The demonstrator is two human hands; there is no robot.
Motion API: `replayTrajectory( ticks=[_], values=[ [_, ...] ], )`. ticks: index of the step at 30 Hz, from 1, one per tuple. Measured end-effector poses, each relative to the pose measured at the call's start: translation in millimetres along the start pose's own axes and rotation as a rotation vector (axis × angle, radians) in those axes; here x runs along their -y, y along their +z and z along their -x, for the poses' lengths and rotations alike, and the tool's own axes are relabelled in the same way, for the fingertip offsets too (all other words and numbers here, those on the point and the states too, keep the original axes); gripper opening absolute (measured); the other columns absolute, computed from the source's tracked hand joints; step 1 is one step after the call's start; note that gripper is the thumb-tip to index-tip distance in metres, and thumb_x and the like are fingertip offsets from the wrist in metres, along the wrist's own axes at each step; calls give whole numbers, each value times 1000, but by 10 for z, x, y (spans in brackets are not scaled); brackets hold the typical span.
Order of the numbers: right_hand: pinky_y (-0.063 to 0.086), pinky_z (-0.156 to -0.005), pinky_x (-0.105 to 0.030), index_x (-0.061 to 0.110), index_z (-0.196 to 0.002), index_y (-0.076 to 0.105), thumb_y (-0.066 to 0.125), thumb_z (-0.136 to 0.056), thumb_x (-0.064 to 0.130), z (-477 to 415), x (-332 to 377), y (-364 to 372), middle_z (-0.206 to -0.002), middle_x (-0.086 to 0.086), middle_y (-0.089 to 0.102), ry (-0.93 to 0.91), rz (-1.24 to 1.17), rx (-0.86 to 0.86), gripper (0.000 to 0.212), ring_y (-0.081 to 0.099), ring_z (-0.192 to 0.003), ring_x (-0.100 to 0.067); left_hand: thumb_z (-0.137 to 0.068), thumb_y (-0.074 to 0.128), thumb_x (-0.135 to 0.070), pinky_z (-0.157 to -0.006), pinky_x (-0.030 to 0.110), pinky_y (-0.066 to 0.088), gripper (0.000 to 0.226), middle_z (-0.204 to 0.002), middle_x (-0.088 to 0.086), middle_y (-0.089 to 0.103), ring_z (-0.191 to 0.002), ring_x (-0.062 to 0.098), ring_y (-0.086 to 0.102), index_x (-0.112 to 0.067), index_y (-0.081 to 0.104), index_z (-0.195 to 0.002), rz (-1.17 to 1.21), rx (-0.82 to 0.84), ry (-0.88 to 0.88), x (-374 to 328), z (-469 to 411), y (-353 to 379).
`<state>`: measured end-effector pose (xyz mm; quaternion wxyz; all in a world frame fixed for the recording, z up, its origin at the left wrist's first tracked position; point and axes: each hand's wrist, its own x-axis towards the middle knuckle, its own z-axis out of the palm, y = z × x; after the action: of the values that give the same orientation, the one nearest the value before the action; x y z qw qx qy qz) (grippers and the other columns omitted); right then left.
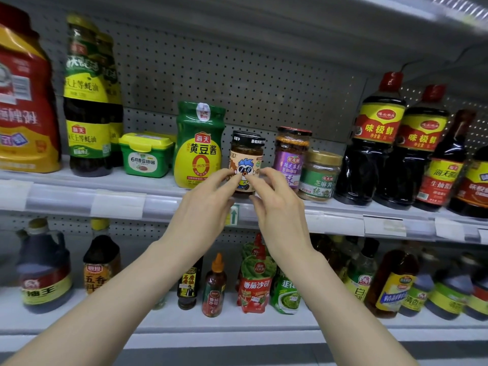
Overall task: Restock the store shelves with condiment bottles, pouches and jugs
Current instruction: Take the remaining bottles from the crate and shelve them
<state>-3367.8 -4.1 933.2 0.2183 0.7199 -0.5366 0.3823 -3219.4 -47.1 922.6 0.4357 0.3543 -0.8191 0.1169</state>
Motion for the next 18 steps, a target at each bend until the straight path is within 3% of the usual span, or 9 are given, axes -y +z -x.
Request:
replayTrajectory(
  ticks=[5, 18],
  values=[
    [55, -91, -46, 3, -134, 61, 61, -97, 2, -67, -52, 49, -136, -17, 57, 40, -17, 6, 37, 62, -115, -33, -86, 69, -1, -71, 47, 59, 57, -141, 13, 52, -110, 36, 63, -7, 53, -140, -29, 8, -23, 49, -41, 38],
    [51, -91, -42, 1, -132, 61, 58, -97, -1, -247, -113, 172, -129, -17, 61, 65, 24, 50, 36, 61, -116, -33, -96, 59, -24, -80, 43, 53, 52, -150, 8, 38, -112, 35, 61, -12, 44, -145, -126, 124, -98, 40, -239, 162]
  ],
)
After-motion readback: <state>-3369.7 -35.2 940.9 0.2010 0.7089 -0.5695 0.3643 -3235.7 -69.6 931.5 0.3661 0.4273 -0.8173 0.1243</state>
